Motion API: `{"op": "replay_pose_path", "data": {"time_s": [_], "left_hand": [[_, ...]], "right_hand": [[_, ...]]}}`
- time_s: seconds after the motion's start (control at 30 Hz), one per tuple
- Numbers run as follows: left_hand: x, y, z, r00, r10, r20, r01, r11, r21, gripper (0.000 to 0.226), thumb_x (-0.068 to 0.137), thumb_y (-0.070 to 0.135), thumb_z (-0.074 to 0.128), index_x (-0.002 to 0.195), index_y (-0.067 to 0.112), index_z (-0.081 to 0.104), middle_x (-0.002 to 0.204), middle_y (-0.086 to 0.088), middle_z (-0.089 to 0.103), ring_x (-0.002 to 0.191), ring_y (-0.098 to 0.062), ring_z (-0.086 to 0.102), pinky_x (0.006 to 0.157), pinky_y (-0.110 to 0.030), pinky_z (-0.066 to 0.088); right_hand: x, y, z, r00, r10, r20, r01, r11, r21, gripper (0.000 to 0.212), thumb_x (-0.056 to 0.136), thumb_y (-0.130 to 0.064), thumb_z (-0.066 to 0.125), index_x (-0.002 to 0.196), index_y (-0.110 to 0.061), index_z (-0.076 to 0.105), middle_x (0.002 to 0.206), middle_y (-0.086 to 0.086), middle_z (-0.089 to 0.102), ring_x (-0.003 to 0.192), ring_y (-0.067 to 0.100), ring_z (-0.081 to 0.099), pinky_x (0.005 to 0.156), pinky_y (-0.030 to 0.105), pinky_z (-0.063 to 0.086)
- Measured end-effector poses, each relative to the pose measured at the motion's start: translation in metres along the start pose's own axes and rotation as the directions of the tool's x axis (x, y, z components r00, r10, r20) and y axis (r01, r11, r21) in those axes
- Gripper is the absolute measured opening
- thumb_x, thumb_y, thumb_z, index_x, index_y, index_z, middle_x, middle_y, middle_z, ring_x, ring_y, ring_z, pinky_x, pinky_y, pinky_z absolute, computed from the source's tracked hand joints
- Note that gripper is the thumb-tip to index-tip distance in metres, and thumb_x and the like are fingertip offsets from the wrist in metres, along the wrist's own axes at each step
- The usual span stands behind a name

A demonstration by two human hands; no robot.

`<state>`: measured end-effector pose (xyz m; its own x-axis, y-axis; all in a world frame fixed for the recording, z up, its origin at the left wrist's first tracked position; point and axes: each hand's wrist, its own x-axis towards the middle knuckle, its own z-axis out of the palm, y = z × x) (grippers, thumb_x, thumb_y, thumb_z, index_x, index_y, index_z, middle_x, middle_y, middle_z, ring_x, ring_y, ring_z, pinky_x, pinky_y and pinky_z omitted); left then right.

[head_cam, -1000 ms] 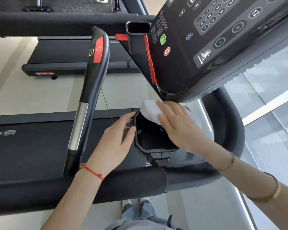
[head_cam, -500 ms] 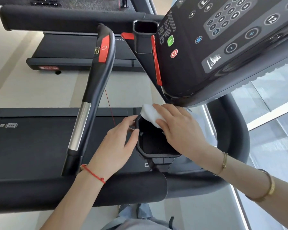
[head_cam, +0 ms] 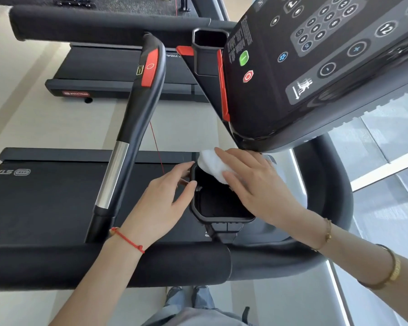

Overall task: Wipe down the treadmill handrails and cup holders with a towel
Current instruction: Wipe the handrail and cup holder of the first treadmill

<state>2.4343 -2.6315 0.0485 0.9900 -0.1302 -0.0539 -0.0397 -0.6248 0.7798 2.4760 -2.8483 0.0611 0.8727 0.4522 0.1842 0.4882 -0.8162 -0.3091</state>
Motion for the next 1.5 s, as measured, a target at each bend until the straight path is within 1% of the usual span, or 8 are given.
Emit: {"op": "replay_pose_path", "data": {"time_s": [0.17,0.4,0.57,0.67,0.87,1.1,1.3,1.5], "left_hand": [[-0.001,0.001,-0.001,1.0,0.007,0.001,-0.007,1.0,-0.01,0.047,0.1,0.036,0.048,0.146,0.032,0.043,0.127,0.021,0.059,0.113,0.008,0.055,0.099,-0.012,0.041],[-0.002,0.003,-0.002,1.0,0.014,-0.004,-0.015,0.999,-0.037,0.042,0.101,0.03,0.049,0.143,0.033,0.045,0.113,0.035,0.053,0.108,0.017,0.052,0.088,0.002,0.036],[-0.002,0.0,-0.002,1.0,0.026,0.002,-0.026,0.999,-0.024,0.041,0.101,0.033,0.048,0.141,0.033,0.045,0.12,0.024,0.059,0.108,0.011,0.055,0.082,-0.006,0.041],[-0.002,0.001,-0.002,0.999,0.032,0.006,-0.031,0.999,-0.036,0.038,0.1,0.035,0.047,0.138,0.031,0.048,0.12,0.022,0.061,0.107,0.008,0.057,0.091,-0.016,0.046],[-0.002,0.001,-0.001,1.0,0.018,0.008,-0.017,0.999,-0.036,0.038,0.101,0.033,0.049,0.139,0.031,0.047,0.117,0.024,0.058,0.106,0.014,0.054,0.082,-0.005,0.041],[-0.002,0.001,-0.002,1.0,0.02,-0.001,-0.02,0.999,-0.04,0.042,0.101,0.031,0.048,0.142,0.036,0.045,0.123,0.024,0.059,0.105,0.016,0.054,0.082,-0.001,0.04],[-0.002,0.0,0.0,1.0,0.024,-0.004,-0.024,0.999,-0.026,0.04,0.102,0.032,0.047,0.142,0.036,0.044,0.121,0.024,0.057,0.104,0.017,0.053,0.083,0.002,0.037],[-0.002,0.001,0.001,1.0,0.029,0.001,-0.029,1.0,-0.004,0.041,0.102,0.033,0.046,0.143,0.035,0.042,0.124,0.019,0.058,0.105,0.012,0.055,0.09,-0.009,0.041]], "right_hand": [[-0.003,0.01,-0.005,0.995,-0.06,0.085,0.047,0.988,0.148,0.051,0.102,-0.035,0.024,0.15,-0.023,0.037,0.145,-0.003,0.045,0.132,0.02,0.039,0.113,0.035,0.03],[-0.01,0.011,-0.005,0.984,-0.167,0.067,0.162,0.984,0.077,0.048,0.103,-0.025,0.032,0.15,-0.017,0.036,0.153,0.001,0.038,0.142,0.024,0.03,0.117,0.041,0.027],[0.011,0.003,-0.002,0.961,-0.255,0.112,0.266,0.958,-0.108,0.048,0.1,-0.018,0.039,0.148,-0.011,0.039,0.145,0.007,0.047,0.131,0.029,0.044,0.114,0.04,0.031],[0.029,-0.003,-0.002,0.957,-0.247,0.152,0.27,0.951,-0.151,0.05,0.096,-0.02,0.034,0.144,-0.015,0.043,0.131,0.003,0.057,0.112,0.029,0.056,0.098,0.04,0.042],[0.03,0.0,0.001,0.96,-0.233,0.152,0.258,0.952,-0.166,0.047,0.097,-0.024,0.032,0.14,-0.014,0.047,0.115,0.005,0.061,0.097,0.03,0.058,0.087,0.042,0.047],[-0.004,0.001,0.0,0.997,-0.071,0.034,0.071,0.997,0.002,0.048,0.1,-0.022,0.033,0.146,-0.012,0.04,0.138,0.005,0.049,0.122,0.027,0.045,0.108,0.03,0.033],[-0.034,-0.008,-0.009,0.946,0.306,0.107,-0.323,0.863,0.389,0.048,0.105,-0.033,0.03,0.152,-0.027,0.026,0.147,0.001,0.038,0.126,0.017,0.042,0.091,0.012,0.025],[-0.008,-0.008,-0.017,0.871,0.407,0.275,-0.487,0.787,0.379,0.049,0.104,-0.029,0.037,0.151,-0.028,0.024,0.144,0.008,0.041,0.113,0.019,0.046,0.086,0.021,0.027]]}}
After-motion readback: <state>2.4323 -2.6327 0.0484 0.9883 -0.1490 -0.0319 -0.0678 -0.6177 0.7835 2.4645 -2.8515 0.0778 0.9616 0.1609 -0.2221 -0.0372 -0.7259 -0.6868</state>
